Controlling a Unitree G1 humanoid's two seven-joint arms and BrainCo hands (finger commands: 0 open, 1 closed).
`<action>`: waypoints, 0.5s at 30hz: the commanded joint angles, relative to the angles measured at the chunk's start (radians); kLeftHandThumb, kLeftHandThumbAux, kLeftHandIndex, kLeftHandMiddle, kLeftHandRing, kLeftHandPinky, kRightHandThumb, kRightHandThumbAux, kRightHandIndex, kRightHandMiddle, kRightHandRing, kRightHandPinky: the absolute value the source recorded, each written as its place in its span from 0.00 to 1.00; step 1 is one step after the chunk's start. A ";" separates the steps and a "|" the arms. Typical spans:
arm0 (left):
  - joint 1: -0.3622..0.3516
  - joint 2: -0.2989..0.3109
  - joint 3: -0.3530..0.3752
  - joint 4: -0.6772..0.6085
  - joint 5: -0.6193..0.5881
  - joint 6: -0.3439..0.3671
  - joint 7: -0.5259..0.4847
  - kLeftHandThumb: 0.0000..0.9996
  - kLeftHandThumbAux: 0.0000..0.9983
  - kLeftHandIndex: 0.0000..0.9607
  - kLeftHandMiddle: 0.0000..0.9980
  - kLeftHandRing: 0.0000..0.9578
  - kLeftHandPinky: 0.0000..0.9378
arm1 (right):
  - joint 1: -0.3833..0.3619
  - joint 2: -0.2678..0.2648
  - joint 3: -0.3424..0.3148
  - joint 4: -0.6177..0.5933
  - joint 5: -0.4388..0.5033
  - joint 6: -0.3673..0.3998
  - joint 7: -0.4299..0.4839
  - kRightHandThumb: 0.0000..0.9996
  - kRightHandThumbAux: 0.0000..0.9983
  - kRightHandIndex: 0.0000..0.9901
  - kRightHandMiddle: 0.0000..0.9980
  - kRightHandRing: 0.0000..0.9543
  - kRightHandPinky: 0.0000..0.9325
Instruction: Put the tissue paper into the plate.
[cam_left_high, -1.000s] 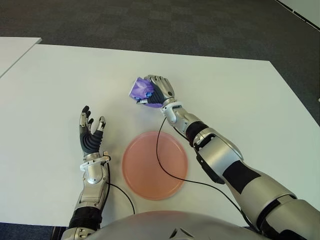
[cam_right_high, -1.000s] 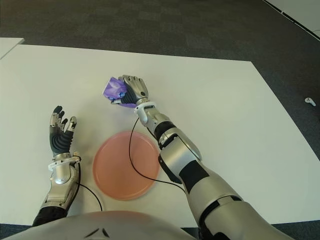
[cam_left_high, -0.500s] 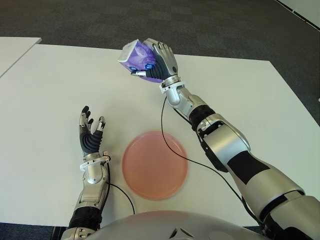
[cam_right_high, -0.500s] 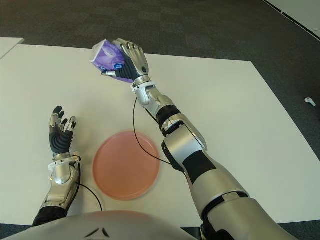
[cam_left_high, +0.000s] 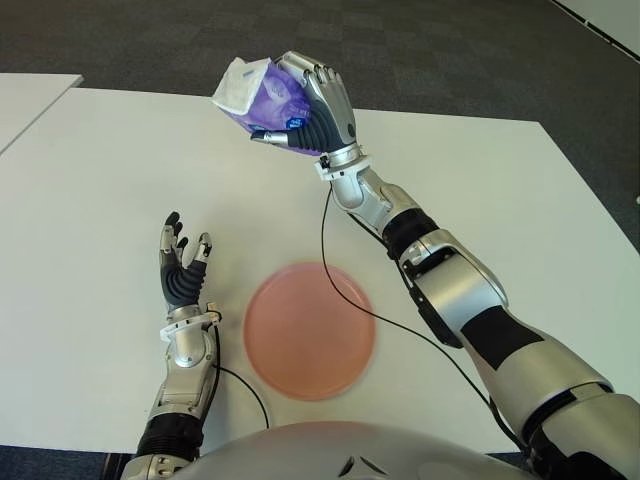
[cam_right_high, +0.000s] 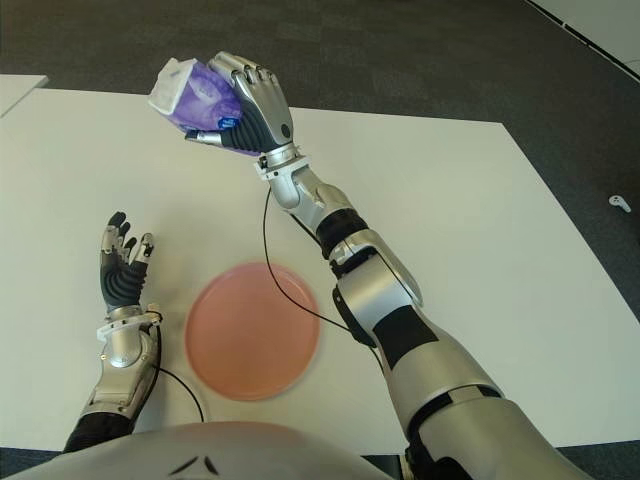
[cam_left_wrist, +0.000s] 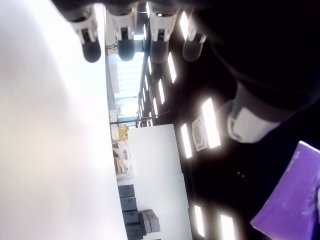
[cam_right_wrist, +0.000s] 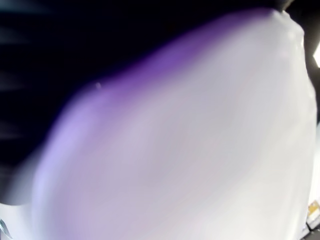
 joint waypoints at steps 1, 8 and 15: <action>0.106 -0.005 -0.017 0.143 0.066 0.010 0.017 0.00 0.51 0.00 0.00 0.00 0.00 | 0.143 -0.049 0.012 -0.138 -0.002 -0.064 0.070 1.00 0.69 0.46 0.91 0.89 0.47; 0.115 -0.008 -0.020 0.128 0.058 0.025 0.004 0.00 0.51 0.00 0.00 0.00 0.00 | 0.282 -0.132 -0.008 -0.351 0.062 -0.090 0.298 0.88 0.70 0.45 0.90 0.90 0.67; 0.116 -0.013 -0.020 0.128 0.038 0.011 -0.007 0.00 0.53 0.00 0.00 0.00 0.00 | 0.447 -0.300 -0.035 -0.617 0.237 -0.080 0.660 0.76 0.71 0.45 0.88 0.90 0.89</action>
